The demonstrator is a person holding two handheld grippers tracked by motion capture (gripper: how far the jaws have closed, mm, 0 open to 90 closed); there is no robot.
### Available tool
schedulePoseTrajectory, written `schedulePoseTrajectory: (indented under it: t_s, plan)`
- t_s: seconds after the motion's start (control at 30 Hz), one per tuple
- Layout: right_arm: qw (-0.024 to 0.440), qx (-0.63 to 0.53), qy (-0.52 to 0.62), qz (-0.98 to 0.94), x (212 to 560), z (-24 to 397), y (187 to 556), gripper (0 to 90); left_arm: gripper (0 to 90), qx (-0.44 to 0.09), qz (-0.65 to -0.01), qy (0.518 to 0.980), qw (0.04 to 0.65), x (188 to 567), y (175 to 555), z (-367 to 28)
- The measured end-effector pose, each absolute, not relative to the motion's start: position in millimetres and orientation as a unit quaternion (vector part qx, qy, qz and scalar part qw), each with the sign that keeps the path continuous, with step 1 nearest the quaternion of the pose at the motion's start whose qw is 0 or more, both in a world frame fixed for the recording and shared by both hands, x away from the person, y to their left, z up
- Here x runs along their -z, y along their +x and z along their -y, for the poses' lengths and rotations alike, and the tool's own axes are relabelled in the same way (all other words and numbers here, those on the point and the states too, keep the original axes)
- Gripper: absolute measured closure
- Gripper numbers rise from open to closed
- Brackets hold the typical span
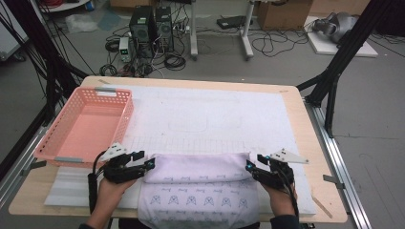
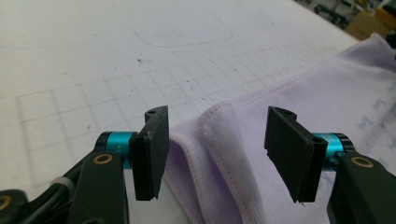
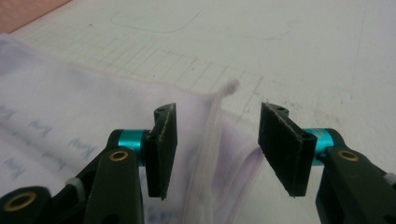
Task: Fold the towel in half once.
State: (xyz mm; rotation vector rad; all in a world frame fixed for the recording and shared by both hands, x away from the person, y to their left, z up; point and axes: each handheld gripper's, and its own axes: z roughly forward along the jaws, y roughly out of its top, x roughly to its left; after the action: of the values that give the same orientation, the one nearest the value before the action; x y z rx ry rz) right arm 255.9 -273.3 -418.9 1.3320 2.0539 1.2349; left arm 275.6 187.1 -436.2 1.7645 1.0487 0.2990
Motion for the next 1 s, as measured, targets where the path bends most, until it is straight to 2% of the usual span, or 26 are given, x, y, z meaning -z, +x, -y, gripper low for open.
schedulePoseTrajectory:
  t_s: [0.07, 0.13, 0.17, 0.2, 0.23, 0.27, 0.63, 1.0]
  plan:
    - [0.203, -0.43, 0.476, -0.74, 419, 268, 266, 48.8, 41.6, -0.119, -0.431, 0.744, 0.497, 438, 284, -179]
    - [0.205, -0.416, 0.472, -0.75, 419, 264, 274, 55.7, 49.2, -0.115, -0.429, 0.75, 0.49, 440, 288, -174]
    - [0.199, -0.413, 0.471, -0.754, 420, 262, 277, 63.0, 59.8, -0.118, -0.423, 0.755, 0.487, 441, 287, -173]
    - [0.192, -0.41, 0.467, -0.76, 420, 261, 278, 70.7, 74.3, -0.126, -0.413, 0.758, 0.489, 442, 285, -173]
    - [0.189, -0.404, 0.464, -0.765, 421, 260, 279, 78.3, 80.7, -0.127, -0.41, 0.759, 0.49, 442, 283, -173]
    - [0.186, -0.4, 0.462, -0.77, 421, 259, 278, 82.1, 83.5, -0.127, -0.406, 0.759, 0.493, 442, 280, -174]
    - [0.194, -0.448, 0.421, -0.764, 407, 280, 226, 84.0, 83.7, -0.121, -0.37, 0.737, 0.552, 423, 230, -197]
    - [0.182, -0.431, 0.389, -0.793, 415, 287, 172, 84.0, 82.5, -0.091, -0.358, 0.758, 0.537, 433, 194, -202]
